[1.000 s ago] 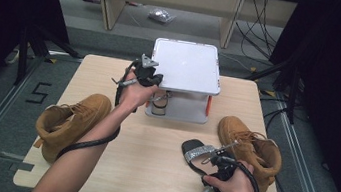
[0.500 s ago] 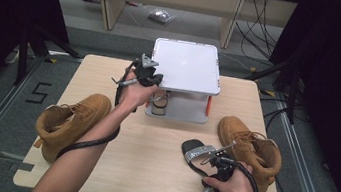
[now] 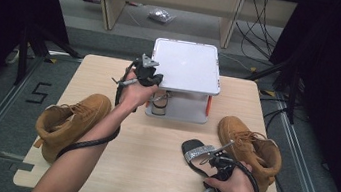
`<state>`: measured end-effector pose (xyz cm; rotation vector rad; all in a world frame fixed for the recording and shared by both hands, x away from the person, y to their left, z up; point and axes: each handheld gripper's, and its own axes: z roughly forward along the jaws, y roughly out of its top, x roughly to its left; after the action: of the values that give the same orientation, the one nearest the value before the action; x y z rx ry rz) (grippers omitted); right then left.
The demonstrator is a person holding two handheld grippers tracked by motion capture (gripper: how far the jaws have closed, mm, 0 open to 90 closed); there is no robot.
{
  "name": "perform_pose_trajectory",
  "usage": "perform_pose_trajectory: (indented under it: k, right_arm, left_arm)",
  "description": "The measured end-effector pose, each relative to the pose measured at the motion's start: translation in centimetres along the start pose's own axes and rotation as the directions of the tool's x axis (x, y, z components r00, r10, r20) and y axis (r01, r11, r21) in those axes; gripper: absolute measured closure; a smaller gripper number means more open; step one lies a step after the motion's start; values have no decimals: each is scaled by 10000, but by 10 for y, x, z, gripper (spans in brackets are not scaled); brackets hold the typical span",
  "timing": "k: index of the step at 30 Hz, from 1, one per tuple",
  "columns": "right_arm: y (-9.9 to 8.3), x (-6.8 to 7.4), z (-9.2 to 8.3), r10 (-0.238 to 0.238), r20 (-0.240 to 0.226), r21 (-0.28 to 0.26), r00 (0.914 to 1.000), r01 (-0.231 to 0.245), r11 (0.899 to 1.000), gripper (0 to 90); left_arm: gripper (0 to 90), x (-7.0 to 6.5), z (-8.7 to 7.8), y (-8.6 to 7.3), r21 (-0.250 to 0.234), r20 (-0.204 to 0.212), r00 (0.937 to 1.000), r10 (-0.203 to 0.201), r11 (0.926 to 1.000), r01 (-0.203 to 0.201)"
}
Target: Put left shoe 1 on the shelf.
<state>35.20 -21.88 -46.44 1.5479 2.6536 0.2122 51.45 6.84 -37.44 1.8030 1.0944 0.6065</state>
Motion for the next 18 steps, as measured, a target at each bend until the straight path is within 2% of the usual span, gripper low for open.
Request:
perform_pose_trajectory:
  k: [2, 5, 8, 11, 15, 17, 18]
  right_arm:
    - [1, 1, 2, 86, -14, 89, 10000, -86, 9999, 314]
    - [3, 0, 3, -108, 108, 287, 9999, 105, 9995, 337]
    - [4, 1, 4, -98, 97, 301, 9999, 95, 9995, 352]
    - [6, 0, 4, -232, 317, 414, 9992, 219, 9989, 370]
    - [10, 1, 3, 47, 410, 762, 9991, -78, 9971, 388]
    - [11, 1, 3, -134, 559, 812, 9983, 88, 9967, 395]
    - [12, 3, 3, 305, 545, 858, 9980, -352, 9957, 403]
  left_arm:
    - [891, 0, 0, 0, -14, 5, 10000, -8, 10000, 8]
    - [892, 0, 0, 0, -6, 16, 10000, 1, 10000, -1]
    - [892, 0, 0, 0, -13, -1, 10000, 23, 10000, -23]
    - [892, 0, 0, 0, 16, -16, 10000, 50, 10000, -50]
    - [892, 1, 0, 0, 14, 20, 10000, 65, 10000, -65]
    - [892, 1, 0, 0, -12, 33, 10000, 22, 10000, -22]
    - [892, 1, 0, 0, -8, 32, 10000, 30, 10000, -30]
